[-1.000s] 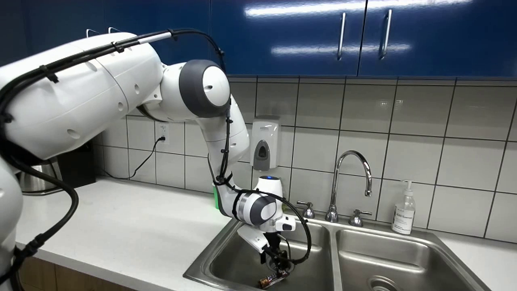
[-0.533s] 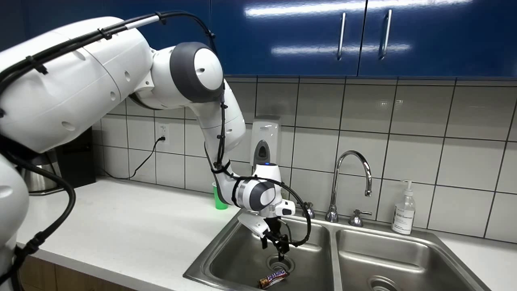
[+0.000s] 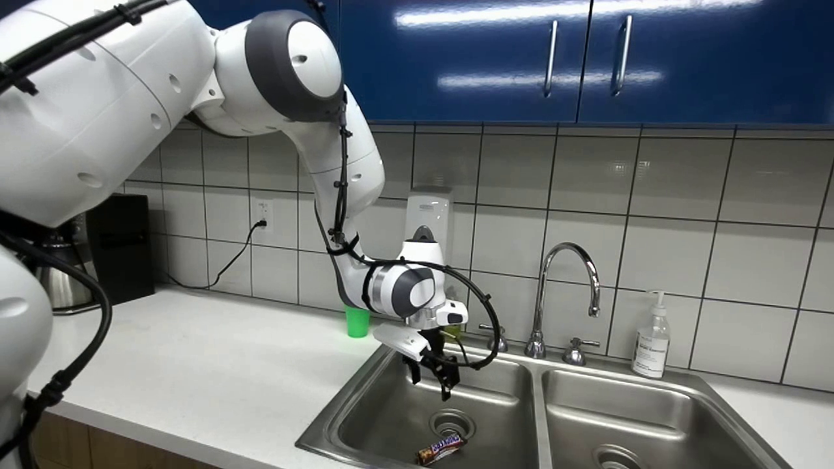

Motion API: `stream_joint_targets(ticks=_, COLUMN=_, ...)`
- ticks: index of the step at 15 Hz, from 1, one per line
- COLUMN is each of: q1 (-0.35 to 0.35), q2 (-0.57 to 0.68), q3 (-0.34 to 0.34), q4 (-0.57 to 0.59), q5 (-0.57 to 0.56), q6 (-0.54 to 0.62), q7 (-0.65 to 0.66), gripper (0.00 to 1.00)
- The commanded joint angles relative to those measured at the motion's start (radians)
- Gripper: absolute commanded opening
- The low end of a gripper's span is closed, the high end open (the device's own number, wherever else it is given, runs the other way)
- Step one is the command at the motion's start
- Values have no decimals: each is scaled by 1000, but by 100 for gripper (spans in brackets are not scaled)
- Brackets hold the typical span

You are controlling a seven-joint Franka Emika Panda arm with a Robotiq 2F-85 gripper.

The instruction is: Move the candy bar to the sink

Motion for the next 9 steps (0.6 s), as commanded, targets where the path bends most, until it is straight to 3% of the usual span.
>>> stream_joint_targets(ticks=1, q1=-25, q2=-169, q3=46, q4=-160, q5=-50, q6=-44, q7=-138, gripper=100)
stream_joint_targets(ticks=9, q1=-1, q2=-453, q3=89, q4=-423, q5=-99, q6=-227, q7=-300, gripper=100)
